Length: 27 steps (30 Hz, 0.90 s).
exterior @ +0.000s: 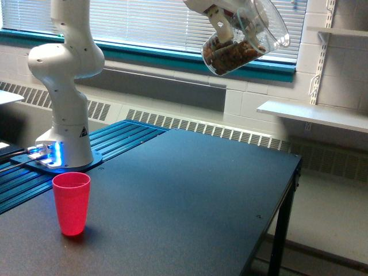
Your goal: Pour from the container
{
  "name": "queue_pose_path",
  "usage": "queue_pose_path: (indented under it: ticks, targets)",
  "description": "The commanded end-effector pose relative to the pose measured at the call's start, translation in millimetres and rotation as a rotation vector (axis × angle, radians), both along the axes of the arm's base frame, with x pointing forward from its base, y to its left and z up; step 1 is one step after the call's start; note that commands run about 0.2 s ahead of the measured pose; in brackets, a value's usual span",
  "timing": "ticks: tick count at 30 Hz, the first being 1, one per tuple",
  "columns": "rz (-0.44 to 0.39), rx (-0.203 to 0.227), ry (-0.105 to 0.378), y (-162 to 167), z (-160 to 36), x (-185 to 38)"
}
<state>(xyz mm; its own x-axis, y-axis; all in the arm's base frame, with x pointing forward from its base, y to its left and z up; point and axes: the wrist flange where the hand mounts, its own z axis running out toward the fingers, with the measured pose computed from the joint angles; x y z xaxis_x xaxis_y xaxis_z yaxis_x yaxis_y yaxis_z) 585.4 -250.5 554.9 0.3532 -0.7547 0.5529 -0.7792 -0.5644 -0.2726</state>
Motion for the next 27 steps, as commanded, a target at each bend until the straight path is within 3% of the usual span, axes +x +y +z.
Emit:
queue_pose_path:
  ticks: [1,11,18,27]
  targets:
    - [-0.063,0.065,0.094,7,-61.4,-7]
    - [-0.099,0.078,0.233,21,-122.0,-36]
    - [-0.116,0.055,0.278,30,-130.1,-55]
    - [-0.14,0.029,0.357,46,-144.2,-97]
